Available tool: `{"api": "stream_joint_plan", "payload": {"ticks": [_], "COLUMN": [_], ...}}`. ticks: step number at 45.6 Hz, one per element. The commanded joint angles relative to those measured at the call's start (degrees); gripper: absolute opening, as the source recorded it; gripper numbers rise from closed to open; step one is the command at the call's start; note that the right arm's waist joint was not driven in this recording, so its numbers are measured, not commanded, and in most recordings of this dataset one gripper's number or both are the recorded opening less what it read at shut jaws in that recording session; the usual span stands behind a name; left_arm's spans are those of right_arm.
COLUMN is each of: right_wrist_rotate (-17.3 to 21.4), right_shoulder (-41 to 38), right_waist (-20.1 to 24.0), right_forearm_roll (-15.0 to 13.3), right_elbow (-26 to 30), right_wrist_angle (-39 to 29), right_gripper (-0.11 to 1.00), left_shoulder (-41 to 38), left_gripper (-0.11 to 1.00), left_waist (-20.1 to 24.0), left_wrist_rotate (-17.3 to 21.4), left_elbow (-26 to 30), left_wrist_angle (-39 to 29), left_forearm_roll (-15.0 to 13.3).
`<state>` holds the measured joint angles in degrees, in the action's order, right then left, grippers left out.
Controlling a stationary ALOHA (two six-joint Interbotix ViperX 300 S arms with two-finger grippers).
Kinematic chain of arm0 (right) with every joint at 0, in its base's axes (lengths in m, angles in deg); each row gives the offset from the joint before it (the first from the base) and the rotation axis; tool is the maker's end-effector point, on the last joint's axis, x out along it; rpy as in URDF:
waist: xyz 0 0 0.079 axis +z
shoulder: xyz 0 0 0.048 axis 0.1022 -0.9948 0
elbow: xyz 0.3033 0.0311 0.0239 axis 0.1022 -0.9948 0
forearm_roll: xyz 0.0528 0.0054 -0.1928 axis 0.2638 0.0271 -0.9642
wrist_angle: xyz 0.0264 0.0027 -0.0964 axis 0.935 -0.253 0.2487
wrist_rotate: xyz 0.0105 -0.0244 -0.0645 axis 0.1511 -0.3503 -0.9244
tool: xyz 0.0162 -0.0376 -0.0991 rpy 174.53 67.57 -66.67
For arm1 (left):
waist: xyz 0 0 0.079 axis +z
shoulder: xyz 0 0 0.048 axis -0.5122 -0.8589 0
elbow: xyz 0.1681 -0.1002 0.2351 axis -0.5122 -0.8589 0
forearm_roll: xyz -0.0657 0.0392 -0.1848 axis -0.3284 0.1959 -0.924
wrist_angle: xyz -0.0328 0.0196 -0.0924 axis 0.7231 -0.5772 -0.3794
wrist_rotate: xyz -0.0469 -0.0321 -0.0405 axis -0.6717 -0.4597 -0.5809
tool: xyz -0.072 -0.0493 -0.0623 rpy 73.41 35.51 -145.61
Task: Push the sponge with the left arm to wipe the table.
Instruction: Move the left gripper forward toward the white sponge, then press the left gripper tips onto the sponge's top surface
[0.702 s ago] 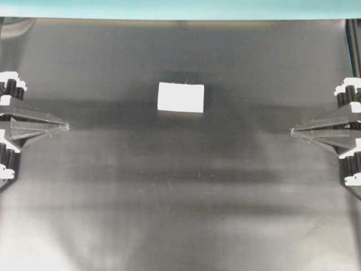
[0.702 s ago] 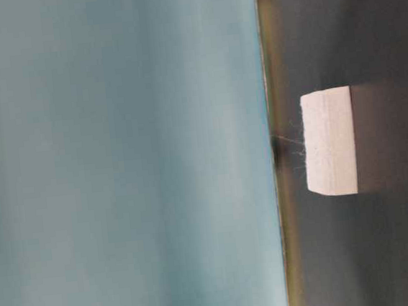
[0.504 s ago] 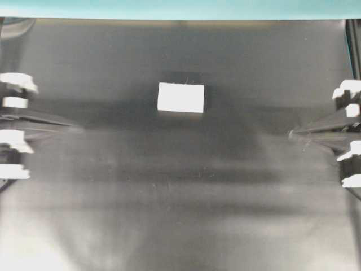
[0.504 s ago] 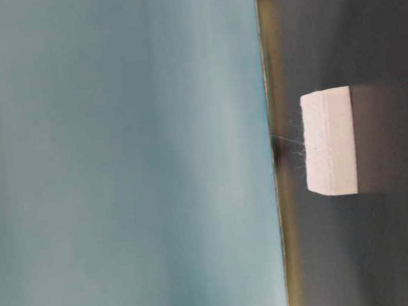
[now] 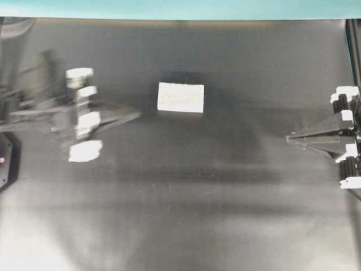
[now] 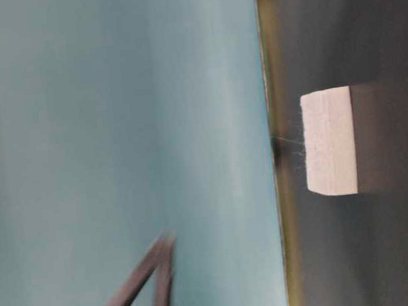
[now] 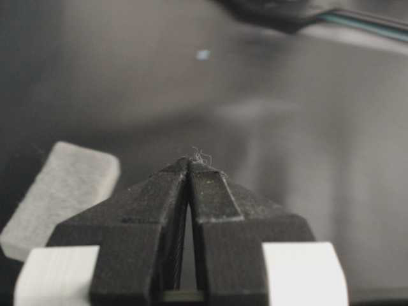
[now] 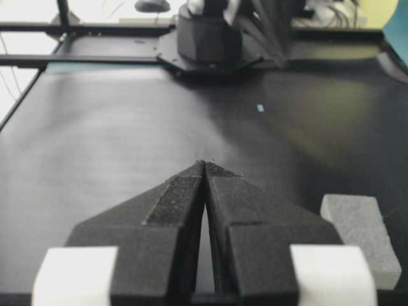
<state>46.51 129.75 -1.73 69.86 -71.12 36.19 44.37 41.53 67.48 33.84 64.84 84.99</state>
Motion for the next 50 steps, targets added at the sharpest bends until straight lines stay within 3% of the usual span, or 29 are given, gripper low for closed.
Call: {"api": "stream_joint_plan", "payload": {"ticks": [1, 9, 15, 21, 26, 35, 50], "right_wrist_rotate": [0.26, 0.26, 0.09, -0.09, -0.09, -0.09, -0.09], "right_shoulder": [-0.26, 0.00, 0.18, 0.26, 0.26, 0.35, 0.35], "right_waist": [0.00, 0.00, 0.00, 0.00, 0.00, 0.00, 0.00], "right_forearm_roll": [0.00, 0.09, 0.09, 0.00, 0.09, 0.00, 0.09], "right_elbow": [0.18, 0.09, -0.09, -0.44, -0.79, -1.32, -1.76], "right_wrist_angle": [0.26, 0.26, 0.44, 0.53, 0.53, 0.62, 0.62], "right_gripper": [0.00, 0.00, 0.00, 0.00, 0.00, 0.00, 0.00], "left_shoulder": [-5.98, -14.06, -19.42, -24.17, -28.04, -34.37, -37.00], "left_gripper": [0.00, 0.10, 0.31, 0.56, 0.70, 0.70, 0.69], "left_waist": [1.93, 4.13, 6.33, 8.09, 9.49, 11.51, 11.25], "left_wrist_rotate": [-1.41, -4.39, -7.29, -7.56, -7.47, -7.73, -8.79], "left_elbow": [5.36, 12.39, 17.67, 21.36, 23.55, 26.02, 25.40], "left_wrist_angle": [-0.18, -4.92, -8.17, -8.53, -8.61, -8.79, -8.79], "left_forearm_roll": [0.18, 0.26, 0.26, 0.26, 0.26, 0.26, 0.26]}}
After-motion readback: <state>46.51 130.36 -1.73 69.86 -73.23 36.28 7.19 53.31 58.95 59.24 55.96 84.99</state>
